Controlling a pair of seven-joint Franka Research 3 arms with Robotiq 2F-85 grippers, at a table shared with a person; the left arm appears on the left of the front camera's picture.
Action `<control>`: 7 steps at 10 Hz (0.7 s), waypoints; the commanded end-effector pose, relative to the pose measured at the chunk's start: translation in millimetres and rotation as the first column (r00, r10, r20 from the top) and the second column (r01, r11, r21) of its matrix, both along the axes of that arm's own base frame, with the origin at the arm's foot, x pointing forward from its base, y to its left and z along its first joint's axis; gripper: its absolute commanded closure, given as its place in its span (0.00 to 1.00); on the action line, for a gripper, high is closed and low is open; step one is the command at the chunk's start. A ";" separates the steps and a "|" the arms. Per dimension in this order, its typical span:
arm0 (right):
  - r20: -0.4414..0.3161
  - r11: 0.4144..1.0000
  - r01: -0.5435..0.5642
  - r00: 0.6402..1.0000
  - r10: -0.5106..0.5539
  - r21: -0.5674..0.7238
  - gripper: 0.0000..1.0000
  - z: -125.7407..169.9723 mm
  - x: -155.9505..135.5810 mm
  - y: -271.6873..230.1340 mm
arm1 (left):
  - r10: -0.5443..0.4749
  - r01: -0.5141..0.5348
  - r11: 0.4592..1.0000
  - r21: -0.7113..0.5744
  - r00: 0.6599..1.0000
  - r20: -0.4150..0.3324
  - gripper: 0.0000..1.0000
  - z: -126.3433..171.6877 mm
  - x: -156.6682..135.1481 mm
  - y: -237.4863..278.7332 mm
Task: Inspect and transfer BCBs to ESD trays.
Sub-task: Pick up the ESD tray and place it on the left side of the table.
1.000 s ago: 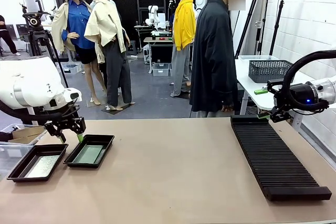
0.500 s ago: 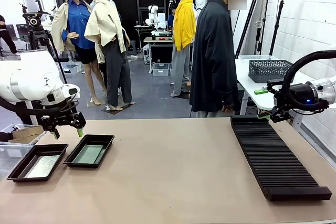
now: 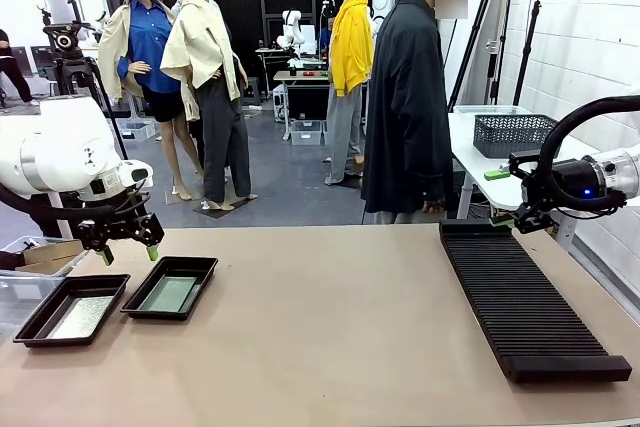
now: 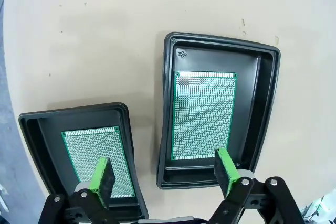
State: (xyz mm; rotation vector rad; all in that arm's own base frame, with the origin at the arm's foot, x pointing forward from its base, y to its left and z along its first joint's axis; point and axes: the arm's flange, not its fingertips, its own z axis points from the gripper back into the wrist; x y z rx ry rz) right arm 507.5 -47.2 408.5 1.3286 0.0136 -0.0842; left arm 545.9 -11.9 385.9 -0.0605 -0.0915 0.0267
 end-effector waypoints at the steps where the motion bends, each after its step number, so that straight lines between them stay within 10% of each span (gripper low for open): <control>1: -0.005 1.000 0.006 1.000 -0.006 -0.010 0.00 -0.7 -1.5 1.5 | 0.008 -0.008 1.000 -0.012 1.000 -0.004 0.00 0.1 -0.6 1.0; 7: -0.005 1.000 0.006 1.000 -0.006 -0.010 0.00 -0.7 -1.5 1.5 | 0.008 -0.008 1.000 -0.012 1.000 -0.004 0.00 0.1 -0.6 1.0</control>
